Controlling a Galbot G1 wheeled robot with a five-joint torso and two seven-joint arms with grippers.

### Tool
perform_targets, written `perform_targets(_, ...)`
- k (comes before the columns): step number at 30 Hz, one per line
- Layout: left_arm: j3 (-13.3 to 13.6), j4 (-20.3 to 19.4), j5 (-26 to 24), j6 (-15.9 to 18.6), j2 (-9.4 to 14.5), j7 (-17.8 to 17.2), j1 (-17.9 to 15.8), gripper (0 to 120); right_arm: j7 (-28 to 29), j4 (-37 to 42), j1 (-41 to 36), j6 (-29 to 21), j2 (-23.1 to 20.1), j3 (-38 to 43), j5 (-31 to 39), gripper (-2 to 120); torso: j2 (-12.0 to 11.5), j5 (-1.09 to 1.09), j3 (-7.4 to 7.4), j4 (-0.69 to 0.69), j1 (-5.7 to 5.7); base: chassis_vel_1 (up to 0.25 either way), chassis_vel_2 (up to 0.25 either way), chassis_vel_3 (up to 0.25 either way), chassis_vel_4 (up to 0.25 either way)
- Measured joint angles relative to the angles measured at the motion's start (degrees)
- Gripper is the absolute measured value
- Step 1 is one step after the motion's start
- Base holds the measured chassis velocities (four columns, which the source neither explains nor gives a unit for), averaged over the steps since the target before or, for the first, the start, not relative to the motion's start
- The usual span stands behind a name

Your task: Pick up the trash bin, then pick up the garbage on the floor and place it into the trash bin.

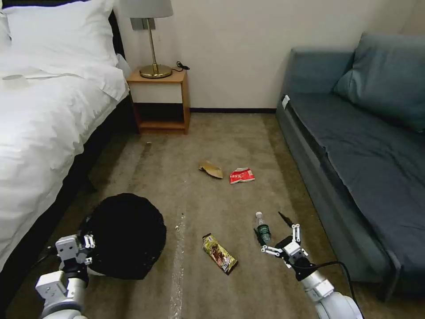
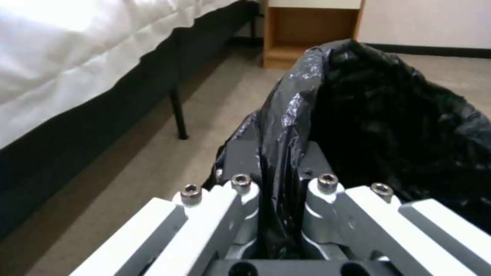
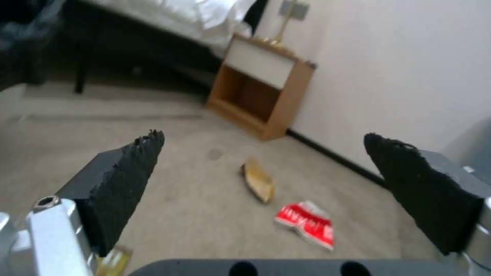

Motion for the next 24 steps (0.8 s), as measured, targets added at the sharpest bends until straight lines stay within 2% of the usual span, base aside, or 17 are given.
perform_targets(1, 0.0, 0.0, 0.0, 0.0, 0.0, 0.0, 0.0, 6, 0.0, 0.0, 0.0, 0.0, 0.0, 0.0, 0.0, 100, 0.0, 0.0, 0.0, 0.0, 0.0, 0.0, 0.0, 0.0, 0.0)
perform_targets(2, 0.6, 0.3, 0.0, -0.2, 0.1, 0.5, -0.4, 6, -0.4, -1.0, 0.5, -0.7, -3.5, -1.8, 1.6, 100, 0.0, -0.01, 0.0, -0.01, 0.0, 0.0, 0.0, 0.0, 0.0)
perform_targets(8, 1.4, 0.1, 0.5, -0.2, -0.3, 0.6, -0.9, 6, -0.8, -3.4, 2.4, -1.4, -8.2, -5.0, 3.5, 100, 0.0, -0.01, 0.0, -0.01, 0.0, 0.0, 0.0, 0.0, 0.0)
perform_targets(14, 1.5, -1.2, 1.3, -0.3, -0.4, -0.1, -0.5, 6, 0.3, -7.1, 6.2, -2.5, -10.9, -9.8, 6.3, 100, 0.0, 0.0, 0.0, -0.01, 0.0, 0.0, 0.0, 0.0, 0.0)
perform_targets(18, 1.3, -2.5, 2.0, -0.5, -0.5, -0.6, 0.1, 6, 1.2, -9.9, 9.9, -2.6, -10.4, -12.7, 6.8, 100, 0.0, 0.0, 0.0, 0.0, 0.0, 0.0, 0.0, 0.0, 0.0)
perform_targets(20, 1.2, -2.6, 3.4, -0.6, -0.9, -1.1, -0.5, 6, 1.7, -12.8, 13.9, -2.4, -7.0, -15.2, 6.4, 100, 0.0, -0.01, 0.0, 0.0, 0.0, 0.0, 0.0, 0.0, 0.0)
perform_targets(21, 1.2, -2.6, 3.4, -0.6, -0.9, -1.1, -0.5, 6, 1.7, -12.8, 13.9, -2.4, -7.0, -15.2, 6.4, 100, 0.0, -0.01, 0.0, 0.0, 0.0, 0.0, 0.0, 0.0, 0.0)
perform_targets(23, 1.1, -2.5, 3.8, -0.7, -1.4, -1.4, -0.6, 6, 1.7, -14.3, 15.4, -1.9, -3.0, -15.6, 5.9, 100, 0.0, 0.0, 0.0, 0.0, 0.0, 0.0, 0.0, 0.0, 0.0)
perform_targets(24, 1.1, -2.5, 3.8, -0.7, -1.4, -1.4, -0.6, 6, 1.7, -14.3, 15.4, -1.9, -3.0, -15.6, 5.9, 100, 0.0, 0.0, 0.0, 0.0, 0.0, 0.0, 0.0, 0.0, 0.0)
